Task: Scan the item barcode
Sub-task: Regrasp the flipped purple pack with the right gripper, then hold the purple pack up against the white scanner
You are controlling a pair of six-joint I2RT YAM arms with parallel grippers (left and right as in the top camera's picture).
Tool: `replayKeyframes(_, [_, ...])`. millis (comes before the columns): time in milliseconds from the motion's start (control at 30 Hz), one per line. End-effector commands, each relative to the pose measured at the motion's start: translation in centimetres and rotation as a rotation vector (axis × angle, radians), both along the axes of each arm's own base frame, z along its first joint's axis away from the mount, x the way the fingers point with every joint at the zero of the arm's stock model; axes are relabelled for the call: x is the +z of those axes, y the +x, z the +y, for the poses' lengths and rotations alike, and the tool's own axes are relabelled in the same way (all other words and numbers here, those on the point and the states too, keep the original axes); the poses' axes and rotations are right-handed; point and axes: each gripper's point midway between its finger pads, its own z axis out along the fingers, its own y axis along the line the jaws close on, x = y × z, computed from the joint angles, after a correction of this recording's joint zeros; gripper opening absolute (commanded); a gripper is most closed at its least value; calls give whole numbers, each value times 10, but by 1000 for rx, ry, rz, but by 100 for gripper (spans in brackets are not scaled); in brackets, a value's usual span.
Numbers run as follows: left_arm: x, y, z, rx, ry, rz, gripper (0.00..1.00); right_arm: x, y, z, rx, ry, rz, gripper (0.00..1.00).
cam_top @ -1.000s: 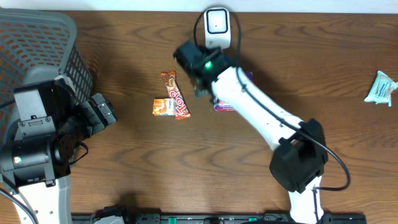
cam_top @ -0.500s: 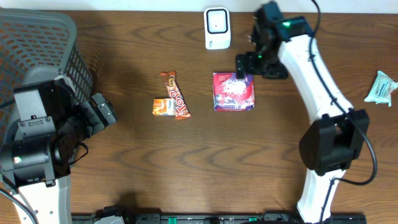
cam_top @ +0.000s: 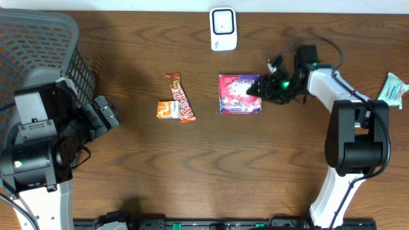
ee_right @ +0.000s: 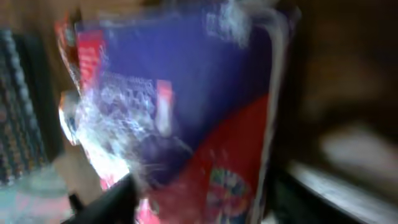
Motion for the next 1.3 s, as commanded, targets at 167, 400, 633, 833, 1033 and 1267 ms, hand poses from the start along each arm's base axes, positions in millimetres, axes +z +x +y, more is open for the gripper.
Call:
replayKeyframes(167, [3,0,2,10,3,-8,98,-18,-28,33,8,92,77,3])
replayKeyframes(400, [3,0,2,10,4,-8,98,30,2,59,3,214,24,1])
replayKeyframes(633, [3,0,2,10,3,-8,98,114,77,79,-105,245,-144,1])
replayKeyframes(833, [3,0,2,10,4,-8,98,144,136,74,-377,177,-295,1])
replayKeyframes(1033, [3,0,2,10,4,-8,98,137,164,70,-518,100,-397,1])
replayKeyframes(1267, [3,0,2,10,4,-8,98,118,182,80,-570,184,-390,1])
